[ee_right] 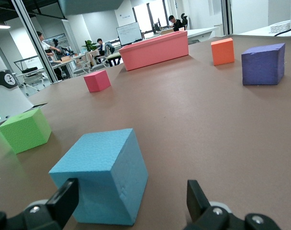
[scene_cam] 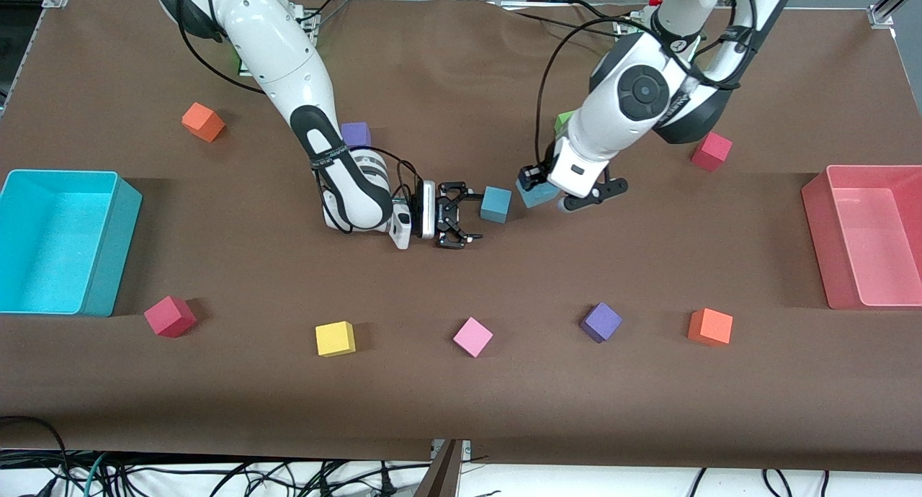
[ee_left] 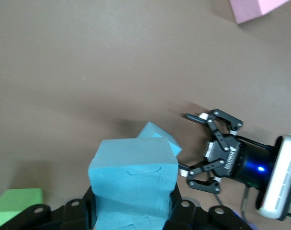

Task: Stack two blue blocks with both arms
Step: 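Carry the held cube over the placed light blue cube, then lower the held cube onto the placed cube with the left gripper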

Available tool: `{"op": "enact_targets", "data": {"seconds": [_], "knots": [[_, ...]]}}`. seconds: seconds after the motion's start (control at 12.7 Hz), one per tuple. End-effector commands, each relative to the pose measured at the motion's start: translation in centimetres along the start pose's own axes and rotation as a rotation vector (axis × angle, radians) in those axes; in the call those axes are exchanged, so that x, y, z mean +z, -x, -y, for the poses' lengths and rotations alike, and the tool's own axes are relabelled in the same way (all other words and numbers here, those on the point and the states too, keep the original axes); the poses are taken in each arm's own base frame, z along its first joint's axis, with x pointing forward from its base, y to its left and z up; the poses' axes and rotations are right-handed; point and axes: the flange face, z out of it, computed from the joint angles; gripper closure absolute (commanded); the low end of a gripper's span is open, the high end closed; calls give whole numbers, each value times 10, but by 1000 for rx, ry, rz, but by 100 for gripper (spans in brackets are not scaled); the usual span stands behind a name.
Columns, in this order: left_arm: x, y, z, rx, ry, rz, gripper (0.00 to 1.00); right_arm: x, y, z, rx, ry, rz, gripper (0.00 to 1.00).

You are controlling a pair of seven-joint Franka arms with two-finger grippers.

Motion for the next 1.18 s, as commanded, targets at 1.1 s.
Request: {"op": "enact_targets", "data": {"seconds": [1.1], "knots": [[126, 67, -32, -20, -56, -181, 64, 1, 4, 1, -5, 10, -13, 0]]}}
